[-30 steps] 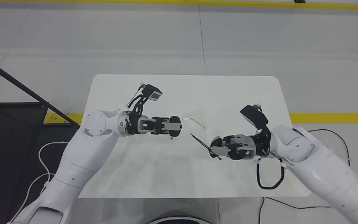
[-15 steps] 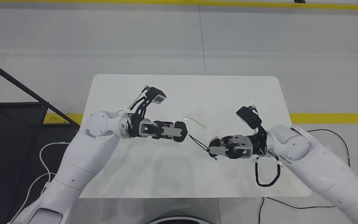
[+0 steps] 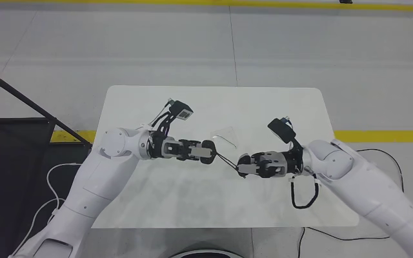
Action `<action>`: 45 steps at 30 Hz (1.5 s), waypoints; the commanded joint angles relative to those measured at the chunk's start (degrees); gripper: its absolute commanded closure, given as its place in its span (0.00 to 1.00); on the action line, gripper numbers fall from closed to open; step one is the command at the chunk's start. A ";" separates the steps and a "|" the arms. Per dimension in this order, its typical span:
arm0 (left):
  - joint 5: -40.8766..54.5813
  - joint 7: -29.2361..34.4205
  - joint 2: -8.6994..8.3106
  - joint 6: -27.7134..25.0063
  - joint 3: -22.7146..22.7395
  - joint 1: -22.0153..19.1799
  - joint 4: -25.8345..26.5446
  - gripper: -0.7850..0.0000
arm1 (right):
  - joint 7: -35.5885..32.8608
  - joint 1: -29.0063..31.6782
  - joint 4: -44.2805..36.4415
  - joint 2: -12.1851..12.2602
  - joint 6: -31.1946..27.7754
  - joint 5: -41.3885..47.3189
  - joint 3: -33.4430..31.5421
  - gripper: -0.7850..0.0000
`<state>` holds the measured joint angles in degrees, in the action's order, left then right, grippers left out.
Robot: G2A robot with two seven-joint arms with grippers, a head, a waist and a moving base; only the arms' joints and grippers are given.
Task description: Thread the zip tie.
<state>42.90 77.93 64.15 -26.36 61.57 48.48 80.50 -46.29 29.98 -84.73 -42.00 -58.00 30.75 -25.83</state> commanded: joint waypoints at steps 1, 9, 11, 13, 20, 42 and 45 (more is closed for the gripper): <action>0.08 -0.08 0.01 -0.08 -0.03 -0.05 -0.11 0.61 | 0.00 -0.35 0.16 -0.09 0.00 -0.01 0.42 1.00; 0.41 -0.33 0.05 -0.33 -0.11 -0.23 -0.52 0.66 | 0.00 -1.23 0.55 -0.27 0.00 0.19 1.53 1.00; 0.48 -0.34 0.05 -0.34 -0.13 -0.24 -0.64 0.69 | 0.00 -1.41 0.54 -0.29 0.00 0.20 1.74 1.00; 0.51 -0.45 0.05 -0.45 -0.10 -0.27 -0.71 0.70 | 0.00 -1.54 0.58 -0.30 0.00 0.22 1.90 1.00; 0.39 -0.44 0.04 -0.44 -0.14 -0.30 -0.70 0.82 | 0.00 -1.94 0.61 -0.29 0.00 0.24 2.48 1.00; 0.44 -0.22 0.04 -0.22 -0.46 -0.58 -0.88 0.95 | 0.00 -2.65 0.41 -0.10 0.00 0.21 3.45 1.00; 0.23 -0.30 0.06 -0.30 -0.58 -0.60 -0.88 0.98 | 0.00 -2.65 0.39 -0.09 0.00 0.17 3.52 1.00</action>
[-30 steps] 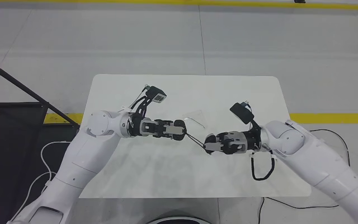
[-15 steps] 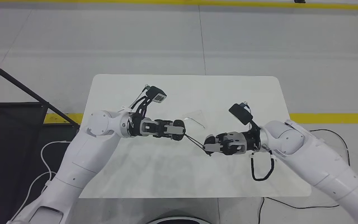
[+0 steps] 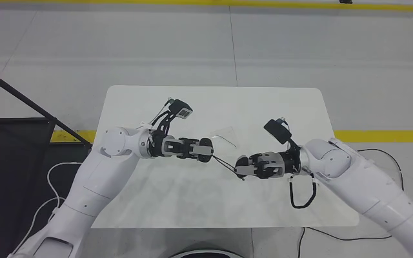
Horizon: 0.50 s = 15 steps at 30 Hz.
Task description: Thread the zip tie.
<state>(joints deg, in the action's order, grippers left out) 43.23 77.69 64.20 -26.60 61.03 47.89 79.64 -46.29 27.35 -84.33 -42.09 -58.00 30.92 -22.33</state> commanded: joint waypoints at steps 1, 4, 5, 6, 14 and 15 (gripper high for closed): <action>-0.22 -0.10 0.01 -0.10 -0.08 -0.04 -0.03 1.00 | 0.00 -0.01 0.00 0.01 0.00 0.09 0.02 1.00; -0.24 -0.29 0.02 -0.29 -0.12 -0.07 -0.06 1.00 | 0.00 -0.01 0.06 0.03 0.00 0.05 -0.06 1.00; -0.34 -0.45 0.02 -0.46 -0.09 -0.05 -0.14 1.00 | 0.00 0.02 0.07 0.05 0.00 0.06 -0.09 1.00; -0.44 -0.61 0.01 -0.61 -0.06 -0.02 -0.19 1.00 | 0.00 0.04 0.00 0.09 0.00 0.13 -0.19 1.00; -0.74 -1.67 -0.01 -1.67 0.26 0.03 -0.91 1.00 | 0.00 1.65 -1.88 1.09 0.00 0.35 -2.45 1.00; -0.68 -1.72 -0.02 -1.72 0.35 0.04 -0.99 1.00 | 0.00 2.02 -2.17 1.31 0.00 0.38 -2.91 1.00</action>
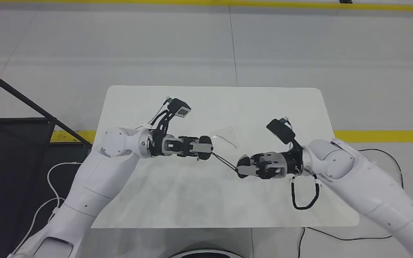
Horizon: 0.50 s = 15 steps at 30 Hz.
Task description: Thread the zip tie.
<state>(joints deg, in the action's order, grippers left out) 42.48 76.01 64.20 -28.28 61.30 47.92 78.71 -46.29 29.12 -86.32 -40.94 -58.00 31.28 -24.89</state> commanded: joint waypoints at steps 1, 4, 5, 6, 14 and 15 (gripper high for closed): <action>0.09 -0.14 -0.03 -0.13 0.18 0.02 -0.09 1.00 | 0.00 0.65 -0.52 0.39 0.00 0.00 -0.80 1.00; 0.10 -0.47 -0.08 -0.46 0.50 0.14 -0.36 1.00 | 0.00 1.89 -1.43 1.06 0.00 0.01 -2.28 1.00; 0.04 -0.55 -0.10 -0.55 0.58 0.16 -0.45 1.00 | 0.00 2.31 -1.79 1.28 0.00 -0.05 -2.75 1.00; 0.13 -0.62 -0.10 -0.62 0.64 0.18 -0.54 1.00 | 0.00 2.75 -2.14 1.49 0.00 -0.10 -3.21 1.00; 0.14 -0.89 -0.18 -0.89 0.99 0.38 -0.93 1.00 | 0.00 5.61 -4.35 2.82 0.00 -0.52 -6.47 1.00; 0.14 -0.89 -0.19 -0.89 1.00 0.39 -0.92 1.00 | 0.00 5.86 -4.55 2.92 0.00 -0.61 -6.73 1.00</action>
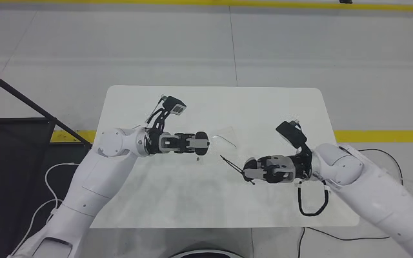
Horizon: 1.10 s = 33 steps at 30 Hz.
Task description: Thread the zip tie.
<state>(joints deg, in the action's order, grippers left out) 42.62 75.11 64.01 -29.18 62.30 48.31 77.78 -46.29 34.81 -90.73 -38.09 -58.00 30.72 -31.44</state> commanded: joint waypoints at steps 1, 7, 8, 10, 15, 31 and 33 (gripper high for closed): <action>0.03 0.11 0.00 0.11 -0.06 0.01 0.11 1.00 | 0.00 0.38 -0.23 0.14 0.00 -0.20 -0.39 1.00; 0.76 1.43 0.12 1.43 -1.02 0.01 1.53 0.63 | 0.00 0.20 0.19 -0.12 0.00 -0.81 0.62 1.00; 0.62 1.45 0.14 1.45 -1.18 0.04 1.73 0.61 | 0.00 -0.15 0.43 -0.28 0.00 -0.83 1.04 1.00; 0.35 1.31 0.16 1.31 -1.36 0.11 2.15 0.60 | 0.00 -0.96 0.96 -0.66 0.00 -0.82 1.93 1.00; 0.15 1.22 0.10 1.22 -1.32 0.24 2.47 0.60 | 0.00 -3.05 2.40 -1.56 0.00 -0.19 4.08 1.00; 0.73 1.56 0.03 1.56 -1.41 0.10 2.47 0.73 | 0.00 -8.11 6.50 -3.60 0.00 2.52 10.15 1.00; 0.74 1.57 0.02 1.56 -1.40 0.10 2.47 0.74 | 0.00 -8.59 6.77 -3.77 0.00 2.67 10.77 1.00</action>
<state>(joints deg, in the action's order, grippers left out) 43.35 76.67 64.04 -27.62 60.89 48.41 80.25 -46.29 26.39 -84.06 -41.80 -58.00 33.33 -20.88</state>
